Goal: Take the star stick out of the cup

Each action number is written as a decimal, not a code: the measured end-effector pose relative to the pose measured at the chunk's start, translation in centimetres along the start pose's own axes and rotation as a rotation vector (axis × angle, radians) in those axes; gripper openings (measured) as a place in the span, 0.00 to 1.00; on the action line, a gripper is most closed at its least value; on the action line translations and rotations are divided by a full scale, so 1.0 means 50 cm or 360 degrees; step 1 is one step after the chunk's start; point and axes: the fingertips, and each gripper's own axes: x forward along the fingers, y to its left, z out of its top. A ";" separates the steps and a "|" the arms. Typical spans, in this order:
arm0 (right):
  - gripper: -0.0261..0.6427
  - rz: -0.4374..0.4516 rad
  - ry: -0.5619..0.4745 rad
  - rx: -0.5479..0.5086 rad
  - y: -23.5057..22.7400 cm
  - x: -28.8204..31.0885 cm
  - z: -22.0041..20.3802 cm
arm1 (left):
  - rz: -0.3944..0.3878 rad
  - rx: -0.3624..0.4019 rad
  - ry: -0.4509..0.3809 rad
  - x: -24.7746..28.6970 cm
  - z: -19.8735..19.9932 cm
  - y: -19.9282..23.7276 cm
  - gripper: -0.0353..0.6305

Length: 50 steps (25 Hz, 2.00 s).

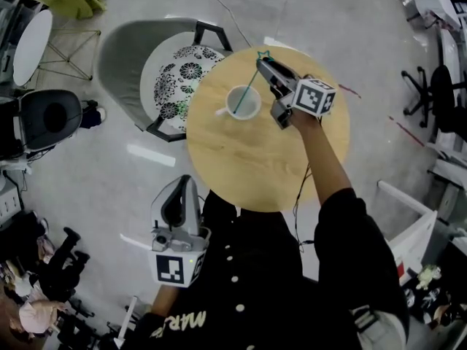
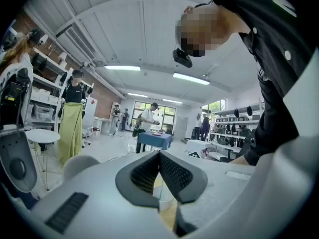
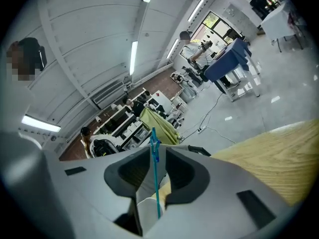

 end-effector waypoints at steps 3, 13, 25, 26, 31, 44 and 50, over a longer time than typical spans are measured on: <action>0.07 -0.0012 0.0009 -0.0016 -0.002 0.002 -0.001 | 0.0018 -0.0016 0.0006 0.008 -0.003 0.008 0.06; 0.07 0.0061 -0.0038 -0.0197 0.062 -0.020 0.019 | 0.0014 0.0001 -0.0038 0.010 0.023 -0.006 0.06; 0.07 0.0061 -0.0187 -0.0617 0.251 -0.111 0.108 | 0.0043 -0.0015 -0.0127 0.013 0.086 -0.011 0.06; 0.07 0.0058 -0.0211 -0.0626 0.268 -0.123 0.119 | 0.0044 -0.0007 -0.0141 0.013 0.093 -0.011 0.06; 0.07 -0.0010 -0.0338 -0.0672 0.345 -0.195 0.175 | 0.0057 -0.0001 -0.0173 0.011 0.119 -0.011 0.06; 0.07 -0.0308 -0.0693 -0.0806 0.466 -0.443 0.263 | 0.0039 0.0041 -0.0234 0.020 0.187 -0.030 0.06; 0.07 -0.0457 -0.0794 -0.0885 0.491 -0.542 0.264 | 0.0029 0.0077 -0.0269 0.020 0.219 -0.041 0.06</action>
